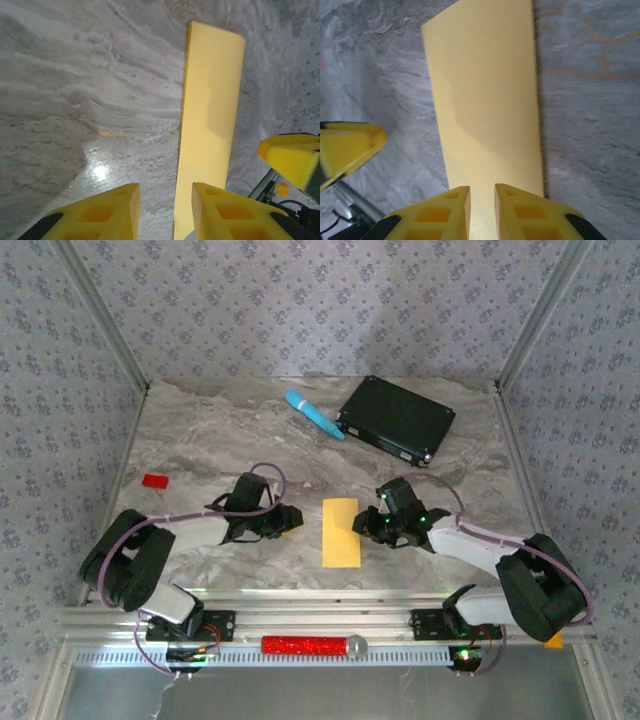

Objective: Fold a paper plane with a square sheet of paper (pick it up from the middle)

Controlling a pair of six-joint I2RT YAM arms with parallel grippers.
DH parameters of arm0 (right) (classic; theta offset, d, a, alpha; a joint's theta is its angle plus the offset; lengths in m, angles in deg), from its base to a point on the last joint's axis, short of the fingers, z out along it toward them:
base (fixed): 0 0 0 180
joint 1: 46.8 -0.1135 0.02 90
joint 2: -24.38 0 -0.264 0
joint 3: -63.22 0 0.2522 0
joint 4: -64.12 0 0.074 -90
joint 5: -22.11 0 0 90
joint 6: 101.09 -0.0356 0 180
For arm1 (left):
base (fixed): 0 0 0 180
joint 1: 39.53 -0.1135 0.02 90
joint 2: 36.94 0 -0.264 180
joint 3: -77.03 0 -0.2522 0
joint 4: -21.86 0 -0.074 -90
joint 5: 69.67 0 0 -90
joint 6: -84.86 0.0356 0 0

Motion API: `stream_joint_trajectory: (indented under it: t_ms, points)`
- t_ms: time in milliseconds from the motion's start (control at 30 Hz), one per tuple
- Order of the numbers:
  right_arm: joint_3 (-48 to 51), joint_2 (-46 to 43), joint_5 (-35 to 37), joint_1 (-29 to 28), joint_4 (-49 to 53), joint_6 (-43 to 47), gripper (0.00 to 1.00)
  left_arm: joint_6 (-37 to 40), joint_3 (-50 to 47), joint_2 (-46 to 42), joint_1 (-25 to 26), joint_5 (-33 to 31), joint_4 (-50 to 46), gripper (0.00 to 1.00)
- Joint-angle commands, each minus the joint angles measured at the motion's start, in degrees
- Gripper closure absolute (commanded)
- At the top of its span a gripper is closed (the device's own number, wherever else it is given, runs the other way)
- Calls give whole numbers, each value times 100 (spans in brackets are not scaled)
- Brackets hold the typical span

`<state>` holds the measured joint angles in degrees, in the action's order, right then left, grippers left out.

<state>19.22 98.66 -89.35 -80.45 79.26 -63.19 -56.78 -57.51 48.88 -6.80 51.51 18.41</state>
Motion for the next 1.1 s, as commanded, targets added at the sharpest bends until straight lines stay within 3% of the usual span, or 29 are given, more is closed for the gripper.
stream_joint_trajectory:
  t_ms: [0,267,500,1067]
  points:
    - [-25,153,-504,-1,-312,70,79,-210,175,235,67,208,199,67]
    - [100,703,-837,129,-646,109,90,-242,497,674,347,574,442,66]
    - [782,1041,-1006,389,-1661,-213,91,-294,641,1047,539,503,452,63]
    - [1085,1304,-1256,691,-1923,-231,90,-294,921,1318,865,264,118,68]
